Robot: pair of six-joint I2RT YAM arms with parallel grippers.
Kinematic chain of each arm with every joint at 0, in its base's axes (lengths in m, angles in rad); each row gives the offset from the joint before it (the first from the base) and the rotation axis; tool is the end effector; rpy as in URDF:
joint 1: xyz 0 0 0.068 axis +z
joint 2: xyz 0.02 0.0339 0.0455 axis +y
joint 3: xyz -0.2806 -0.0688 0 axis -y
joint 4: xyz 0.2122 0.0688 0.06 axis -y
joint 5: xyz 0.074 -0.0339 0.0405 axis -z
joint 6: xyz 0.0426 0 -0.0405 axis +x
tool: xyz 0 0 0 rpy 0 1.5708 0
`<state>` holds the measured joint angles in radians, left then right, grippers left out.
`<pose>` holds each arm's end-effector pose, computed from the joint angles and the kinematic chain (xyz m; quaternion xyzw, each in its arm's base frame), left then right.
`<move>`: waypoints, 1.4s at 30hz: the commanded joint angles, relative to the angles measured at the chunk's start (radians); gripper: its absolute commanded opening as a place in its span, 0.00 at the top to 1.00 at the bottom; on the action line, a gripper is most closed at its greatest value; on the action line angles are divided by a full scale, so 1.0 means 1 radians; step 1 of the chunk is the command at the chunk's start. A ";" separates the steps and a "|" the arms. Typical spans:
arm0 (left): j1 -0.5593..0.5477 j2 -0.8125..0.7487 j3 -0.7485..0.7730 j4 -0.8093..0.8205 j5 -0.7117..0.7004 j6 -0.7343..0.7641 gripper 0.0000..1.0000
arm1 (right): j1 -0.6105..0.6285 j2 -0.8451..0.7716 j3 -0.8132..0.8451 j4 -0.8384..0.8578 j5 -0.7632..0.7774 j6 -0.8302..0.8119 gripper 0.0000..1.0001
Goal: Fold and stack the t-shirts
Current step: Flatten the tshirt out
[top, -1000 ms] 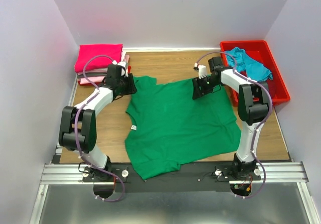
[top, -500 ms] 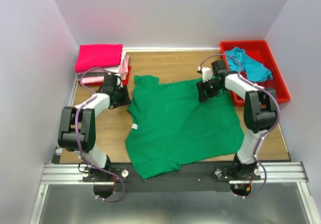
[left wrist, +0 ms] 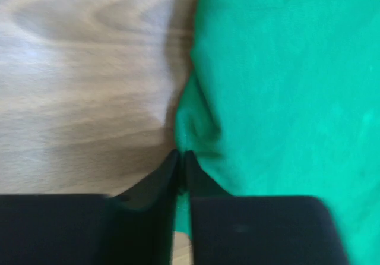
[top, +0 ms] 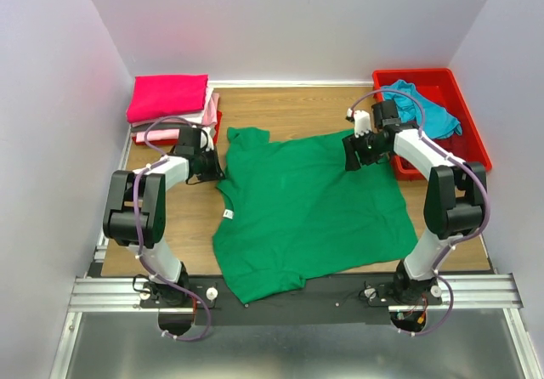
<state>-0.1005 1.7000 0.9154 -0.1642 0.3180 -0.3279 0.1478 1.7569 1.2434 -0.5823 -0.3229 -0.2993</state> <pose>0.3125 -0.0449 0.1913 -0.0585 0.9394 -0.2115 0.2632 0.3329 0.0632 0.2355 -0.2495 0.9270 0.1382 0.2434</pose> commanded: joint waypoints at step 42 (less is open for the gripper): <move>-0.169 -0.415 -0.299 0.141 -0.050 -0.543 0.44 | -0.024 0.033 -0.045 -0.005 -0.071 -0.017 0.32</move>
<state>-0.2802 1.2270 0.6693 -0.1062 0.1261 -0.6979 0.1295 1.7737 1.2167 -0.5812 -0.3626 -0.3046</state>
